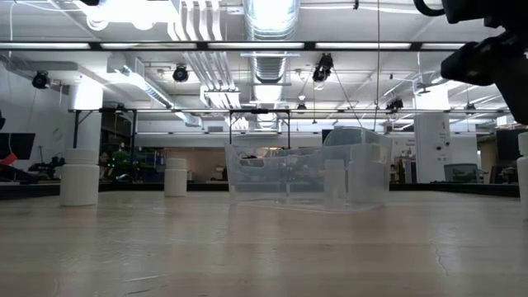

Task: Pick and place pill bottles into a basket
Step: Put the white pill bottle into the transparent bin

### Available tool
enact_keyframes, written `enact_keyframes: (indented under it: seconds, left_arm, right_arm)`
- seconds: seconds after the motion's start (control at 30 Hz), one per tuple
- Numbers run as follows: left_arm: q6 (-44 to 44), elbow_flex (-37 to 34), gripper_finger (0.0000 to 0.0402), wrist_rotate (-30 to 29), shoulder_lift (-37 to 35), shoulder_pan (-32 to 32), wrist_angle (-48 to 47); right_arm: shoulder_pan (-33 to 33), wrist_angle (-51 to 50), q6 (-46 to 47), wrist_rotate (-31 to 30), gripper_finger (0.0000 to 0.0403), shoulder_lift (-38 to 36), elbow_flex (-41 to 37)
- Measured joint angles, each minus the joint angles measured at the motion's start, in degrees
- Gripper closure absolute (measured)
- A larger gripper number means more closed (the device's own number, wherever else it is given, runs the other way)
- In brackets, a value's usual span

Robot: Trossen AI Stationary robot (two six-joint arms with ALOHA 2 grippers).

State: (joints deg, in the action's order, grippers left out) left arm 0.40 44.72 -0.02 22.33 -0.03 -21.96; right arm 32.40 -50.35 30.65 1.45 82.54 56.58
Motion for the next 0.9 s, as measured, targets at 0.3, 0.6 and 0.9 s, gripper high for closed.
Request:
enact_keyframes:
  seconds: [0.3,0.6,0.9]
  left_arm:
    - [0.0,0.0,0.0402,0.0,0.0,0.0,0.0]
    - [0.0,0.0,0.0402,0.0,0.0,0.0,0.0]
    - [0.0,0.0,0.0402,0.0,0.0,0.0,0.0]
  right_arm:
    - [0.0,4.0,-0.7,0.0,0.0197,-0.1,-1.8]
    - [0.0,4.9,-1.0,-0.2,0.0197,0.0,-3.9]
    - [0.0,8.8,-1.0,-0.6,0.0197,0.0,-5.4]
